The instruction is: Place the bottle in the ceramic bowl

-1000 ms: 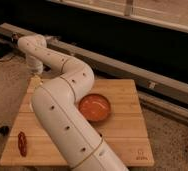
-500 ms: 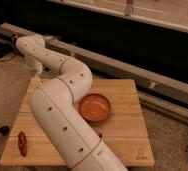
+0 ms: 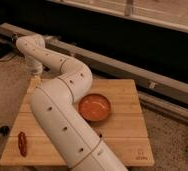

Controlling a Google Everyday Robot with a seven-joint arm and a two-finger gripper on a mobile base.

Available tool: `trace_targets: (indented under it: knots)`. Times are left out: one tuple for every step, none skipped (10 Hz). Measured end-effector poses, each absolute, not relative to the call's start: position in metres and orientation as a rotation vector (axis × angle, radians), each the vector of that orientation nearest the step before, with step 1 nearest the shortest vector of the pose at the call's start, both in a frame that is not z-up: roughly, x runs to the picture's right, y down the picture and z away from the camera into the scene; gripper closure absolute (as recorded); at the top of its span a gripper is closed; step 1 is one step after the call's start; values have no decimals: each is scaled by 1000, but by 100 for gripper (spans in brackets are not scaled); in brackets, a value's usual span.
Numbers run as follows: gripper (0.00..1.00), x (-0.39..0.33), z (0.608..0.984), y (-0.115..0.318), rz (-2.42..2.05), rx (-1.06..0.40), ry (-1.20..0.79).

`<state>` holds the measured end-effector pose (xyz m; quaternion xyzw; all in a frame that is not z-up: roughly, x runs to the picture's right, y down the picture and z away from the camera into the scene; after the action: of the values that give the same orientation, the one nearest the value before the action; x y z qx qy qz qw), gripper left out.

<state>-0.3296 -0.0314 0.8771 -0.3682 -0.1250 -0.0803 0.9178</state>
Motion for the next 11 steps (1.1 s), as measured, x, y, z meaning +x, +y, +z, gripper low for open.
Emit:
trace_targets:
  knots:
    - [74,-328,878,-33,-161,-757,-257]
    - [84,-326,878,-31,-165,-758,-251]
    - [94,-321,878,-30,-174,-747,-237]
    - [99,-309,877,-29,-178,-736,-223]
    - [100,-303,878,-29,-176,-740,-212]
    - [100,-305,877,-29,-178,-738,-213]
    - [100,-307,877,-29,-179,-739,-215]
    - [100,-304,877,-30,-173,-739,-216]
    - [100,-305,877,-30,-175,-739,-217]
    - [100,-305,876,-29,-176,-740,-216]
    - [100,-301,873,-31,-168,-736,-214]
